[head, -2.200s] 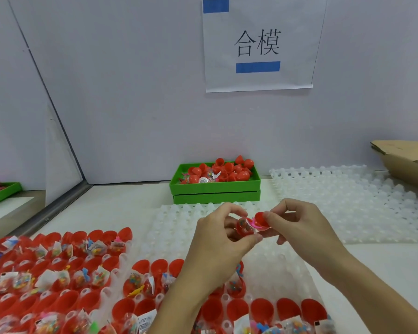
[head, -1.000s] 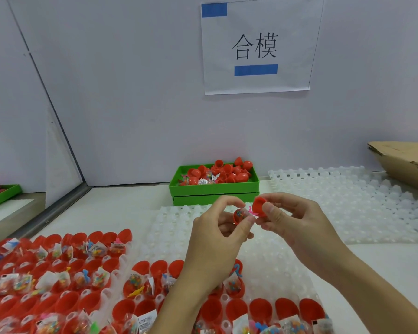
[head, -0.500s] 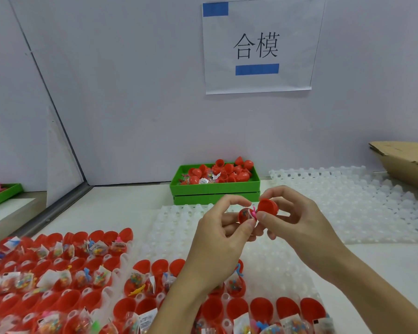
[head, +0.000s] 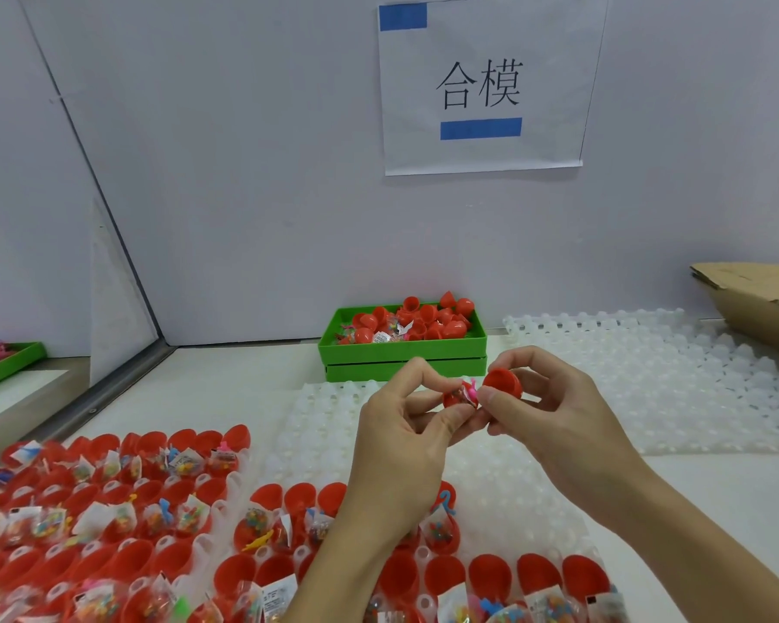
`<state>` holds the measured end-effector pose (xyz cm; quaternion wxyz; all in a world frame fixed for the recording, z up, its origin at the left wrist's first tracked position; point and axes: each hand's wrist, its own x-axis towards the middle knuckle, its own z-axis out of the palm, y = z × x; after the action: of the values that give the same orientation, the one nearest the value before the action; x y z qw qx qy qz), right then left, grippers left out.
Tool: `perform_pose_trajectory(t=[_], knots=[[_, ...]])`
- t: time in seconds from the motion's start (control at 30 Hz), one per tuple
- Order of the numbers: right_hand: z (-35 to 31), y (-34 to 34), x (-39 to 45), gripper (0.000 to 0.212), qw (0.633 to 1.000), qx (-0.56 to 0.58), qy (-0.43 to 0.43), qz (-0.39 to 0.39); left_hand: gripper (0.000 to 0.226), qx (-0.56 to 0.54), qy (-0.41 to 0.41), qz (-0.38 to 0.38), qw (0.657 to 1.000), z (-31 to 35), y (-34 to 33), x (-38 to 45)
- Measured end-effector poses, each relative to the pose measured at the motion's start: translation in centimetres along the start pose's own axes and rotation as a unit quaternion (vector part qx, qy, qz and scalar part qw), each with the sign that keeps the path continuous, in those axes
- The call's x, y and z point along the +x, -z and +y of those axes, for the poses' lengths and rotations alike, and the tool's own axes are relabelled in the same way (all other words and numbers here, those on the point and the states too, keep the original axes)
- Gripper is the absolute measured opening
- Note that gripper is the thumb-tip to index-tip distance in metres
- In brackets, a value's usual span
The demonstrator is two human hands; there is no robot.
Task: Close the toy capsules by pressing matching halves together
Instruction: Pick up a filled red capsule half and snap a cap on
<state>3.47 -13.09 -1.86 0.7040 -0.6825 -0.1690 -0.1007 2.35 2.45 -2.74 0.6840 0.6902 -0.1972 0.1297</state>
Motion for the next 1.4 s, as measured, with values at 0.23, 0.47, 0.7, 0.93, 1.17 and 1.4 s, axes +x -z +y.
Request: perform_pose_trajectory(t=[0.23,0.47,0.7,0.93,1.17,1.4], knots=[[0.0,-0.1,0.1,0.012,0.999,0.047,-0.013,-0.001,0.013,-0.008,-0.019,-0.003,1.000,0.2,0.2,-0.1],[-0.2,0.1,0.0,0.025,0.999,0.042,-0.010,-0.006,0.010,-0.028,0.005,0.009,1.000,0.6,-0.1,-0.1],[-0.3,-0.1,-0.1,0.017,1.000,0.011,-0.010,0.009,0.013,-0.015,0.016,0.011,1.000,0.5,-0.2,-0.1],[-0.6,-0.4,-0.4,0.021,0.998,-0.059,0.017,0.012,0.010,0.010,0.009,0.017,1.000,0.3,-0.2,-0.1],[-1.0,-0.5,-0.6,0.020,0.996,-0.081,0.028,-0.017,0.007,-0.008,0.019,0.006,1.000,0.4,-0.1,0.1],[-1.1,-0.3,-0.6,0.017,0.995,-0.094,0.031,-0.008,0.010,-0.043,0.033,-0.010,0.998,0.7,0.1,0.1]])
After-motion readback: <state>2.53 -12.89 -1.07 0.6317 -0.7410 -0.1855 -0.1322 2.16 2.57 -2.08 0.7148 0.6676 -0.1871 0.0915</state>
